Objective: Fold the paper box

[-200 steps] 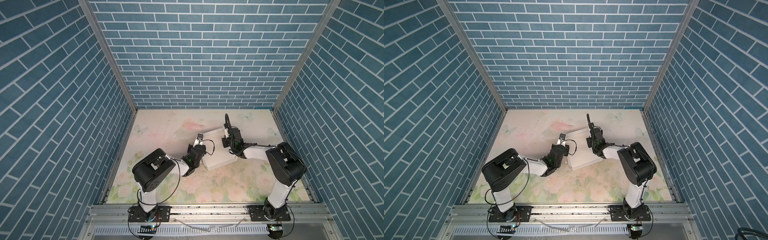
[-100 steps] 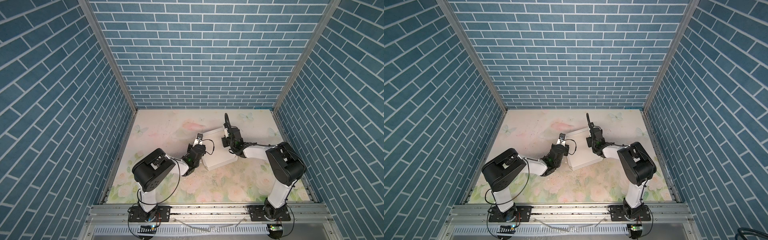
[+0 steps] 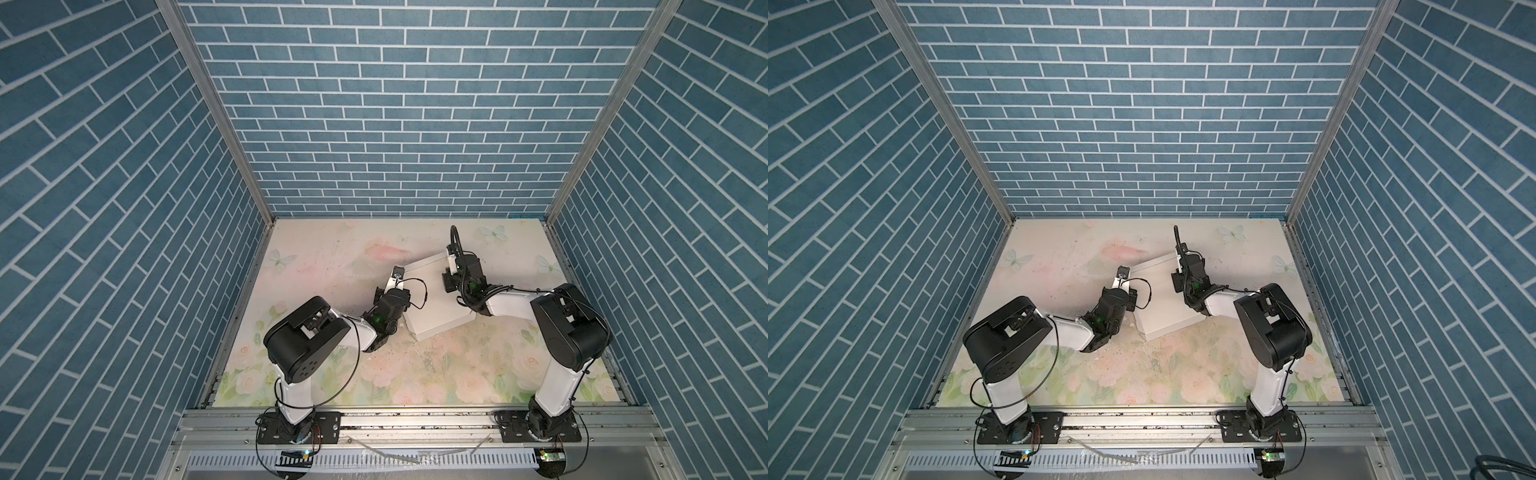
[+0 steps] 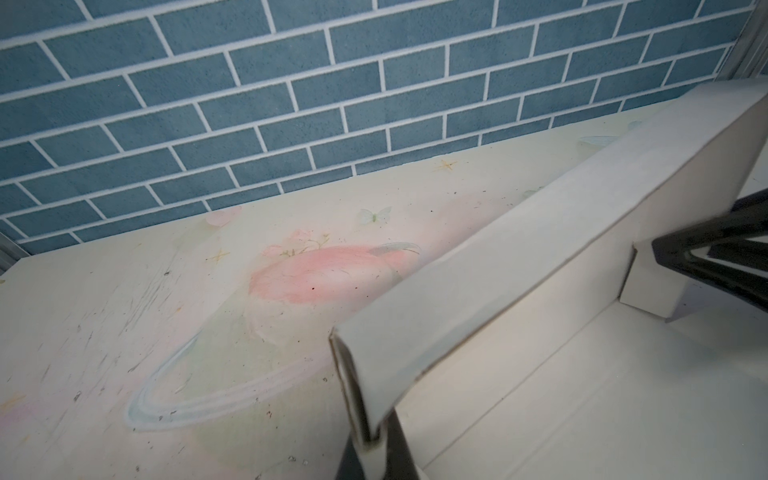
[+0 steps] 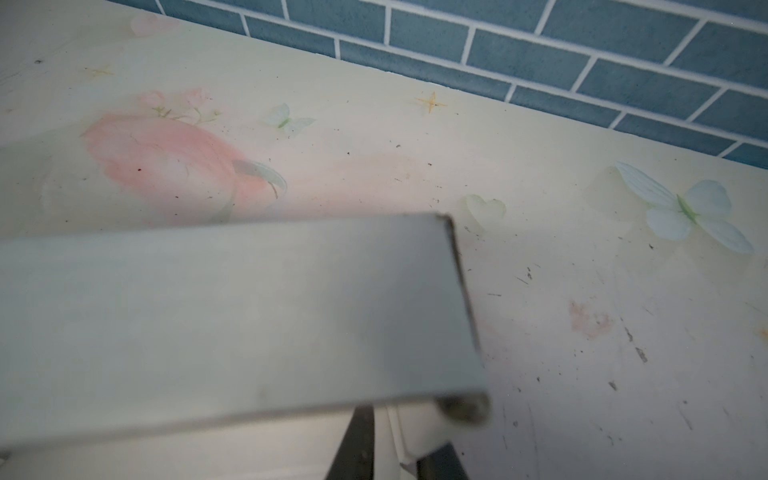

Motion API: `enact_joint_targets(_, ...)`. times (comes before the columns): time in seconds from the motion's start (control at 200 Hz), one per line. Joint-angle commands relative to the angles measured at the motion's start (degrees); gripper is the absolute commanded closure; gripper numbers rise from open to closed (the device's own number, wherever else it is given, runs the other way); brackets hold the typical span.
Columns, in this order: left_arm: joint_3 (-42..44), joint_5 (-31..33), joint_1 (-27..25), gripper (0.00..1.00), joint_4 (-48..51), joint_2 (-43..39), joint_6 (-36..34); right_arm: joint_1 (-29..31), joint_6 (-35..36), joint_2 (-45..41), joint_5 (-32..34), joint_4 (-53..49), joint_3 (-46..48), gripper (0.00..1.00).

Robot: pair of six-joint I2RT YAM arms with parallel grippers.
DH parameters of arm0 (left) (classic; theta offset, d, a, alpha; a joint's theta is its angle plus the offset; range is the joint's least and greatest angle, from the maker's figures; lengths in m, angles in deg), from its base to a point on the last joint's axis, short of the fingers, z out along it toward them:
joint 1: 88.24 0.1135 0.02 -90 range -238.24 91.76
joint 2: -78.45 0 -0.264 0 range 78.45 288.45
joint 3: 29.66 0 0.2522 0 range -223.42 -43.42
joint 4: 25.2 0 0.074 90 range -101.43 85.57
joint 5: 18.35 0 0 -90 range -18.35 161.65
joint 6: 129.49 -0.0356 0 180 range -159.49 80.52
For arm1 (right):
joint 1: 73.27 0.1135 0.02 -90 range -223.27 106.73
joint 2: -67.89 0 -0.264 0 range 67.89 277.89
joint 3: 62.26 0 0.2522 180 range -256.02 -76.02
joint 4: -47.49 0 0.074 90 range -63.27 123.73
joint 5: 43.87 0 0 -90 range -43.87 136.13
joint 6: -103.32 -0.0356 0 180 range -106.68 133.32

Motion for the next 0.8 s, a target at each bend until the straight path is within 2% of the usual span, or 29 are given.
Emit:
enact_joint_targets(0.0, 2.6, -7.5, -0.2, 1.0, 10.6, 3.6, -0.5, 0.9, 0.9, 0.0, -1.1, 6.2, 1.6, 0.82)
enact_joint_targets(0.185, 2.9, -7.9, -0.1, 1.0, 10.0, 3.4, -0.5, 0.9, 0.6, -0.4, -0.6, 7.9, 2.7, 0.95)
enact_joint_targets(0.39, 3.7, -7.7, -0.1, 1.0, 10.0, 2.0, -0.1, 0.9, -1.2, -0.4, -0.5, 10.5, 2.8, 1.0)
enact_joint_targets(0.695, 5.0, -8.0, -0.1, 1.0, 13.0, -2.9, 1.9, 1.3, -5.2, -2.6, 0.5, 9.3, 3.3, 1.0)
enact_joint_targets(0.795, 5.0, -8.5, -0.1, 1.0, 15.2, -5.4, 2.8, 1.5, -6.5, -4.0, 0.5, 8.7, 4.3, 0.94)
